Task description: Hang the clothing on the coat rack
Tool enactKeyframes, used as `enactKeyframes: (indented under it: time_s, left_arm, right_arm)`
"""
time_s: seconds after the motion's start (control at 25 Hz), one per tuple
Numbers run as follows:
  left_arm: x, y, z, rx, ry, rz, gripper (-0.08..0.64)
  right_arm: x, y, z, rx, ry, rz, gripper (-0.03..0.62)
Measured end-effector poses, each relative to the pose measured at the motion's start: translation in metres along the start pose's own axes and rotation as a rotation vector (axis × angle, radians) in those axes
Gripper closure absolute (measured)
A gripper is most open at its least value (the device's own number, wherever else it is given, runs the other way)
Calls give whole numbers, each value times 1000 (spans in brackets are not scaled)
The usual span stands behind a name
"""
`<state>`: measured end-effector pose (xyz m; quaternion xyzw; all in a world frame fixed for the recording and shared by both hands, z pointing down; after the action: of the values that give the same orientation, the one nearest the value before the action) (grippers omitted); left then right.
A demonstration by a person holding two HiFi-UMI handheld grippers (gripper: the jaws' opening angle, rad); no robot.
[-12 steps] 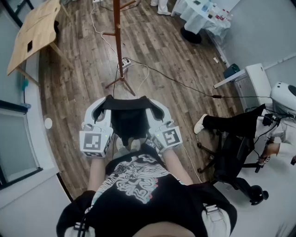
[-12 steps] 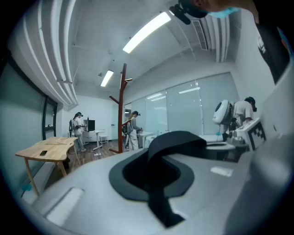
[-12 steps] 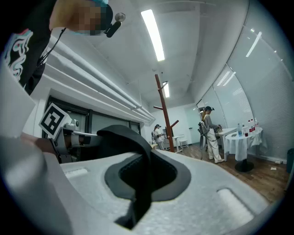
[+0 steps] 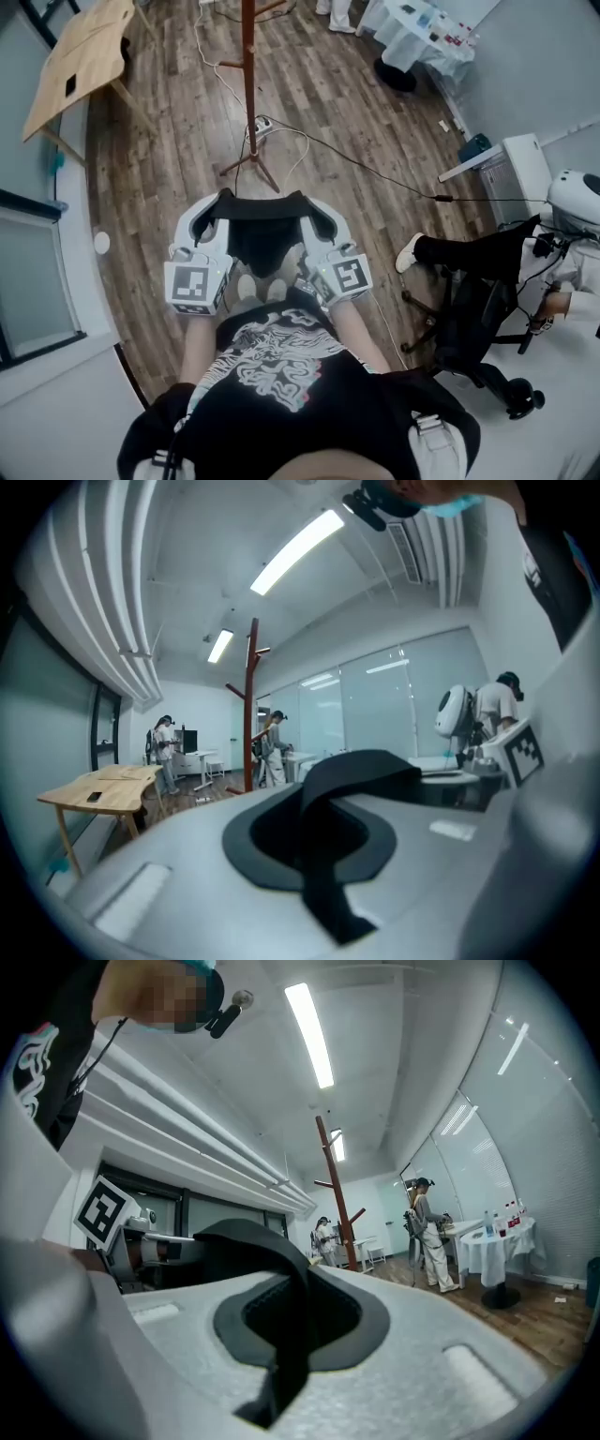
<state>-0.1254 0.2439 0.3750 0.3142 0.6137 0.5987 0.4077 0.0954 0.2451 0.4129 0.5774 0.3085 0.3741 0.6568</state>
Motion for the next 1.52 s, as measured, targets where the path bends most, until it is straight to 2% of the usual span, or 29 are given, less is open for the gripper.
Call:
enactKeyframes:
  time_s: [0.16,0.4,0.56,0.72,0.96,1.08,1.52]
  left_arm:
    - [-1,-5,2,-4,-8,15,557]
    - [-1,-9,2,-27,-32,25,557]
    - [-8,-11,-2,-17,-39,38,557]
    - [-21,-14,1,-8,-31,29,557]
    - [-52,-4,-6,18,-25,26,557]
    - [-67,1,-15,41,-18,32,557]
    - [-138,-10,-64,58,-15,54,557]
  right_arm:
    - [1,-4,2,-3,-17,34,578]
    - [-2,-8,9,13,-4,23,578]
    - [-8,-15,15,16,-29,74,578]
    - [-16,-17,26,7,-5,63,578]
    - [-31,-12,47,6,11,37,578]
    - [-45,-9,54,-28,16,33,578]
    - [-122,-17,91,-64,3,47,578]
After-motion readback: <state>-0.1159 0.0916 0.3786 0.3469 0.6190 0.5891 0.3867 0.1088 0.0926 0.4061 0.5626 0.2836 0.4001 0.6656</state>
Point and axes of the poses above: the fingertips, and each gripper's own axes: x backward along the fingers, z to its right, y out of its underside, the point moved 8 cm from there along x, backward along the fingers, and after that the axes turned 1 degree about x, right-handed, at the moved point
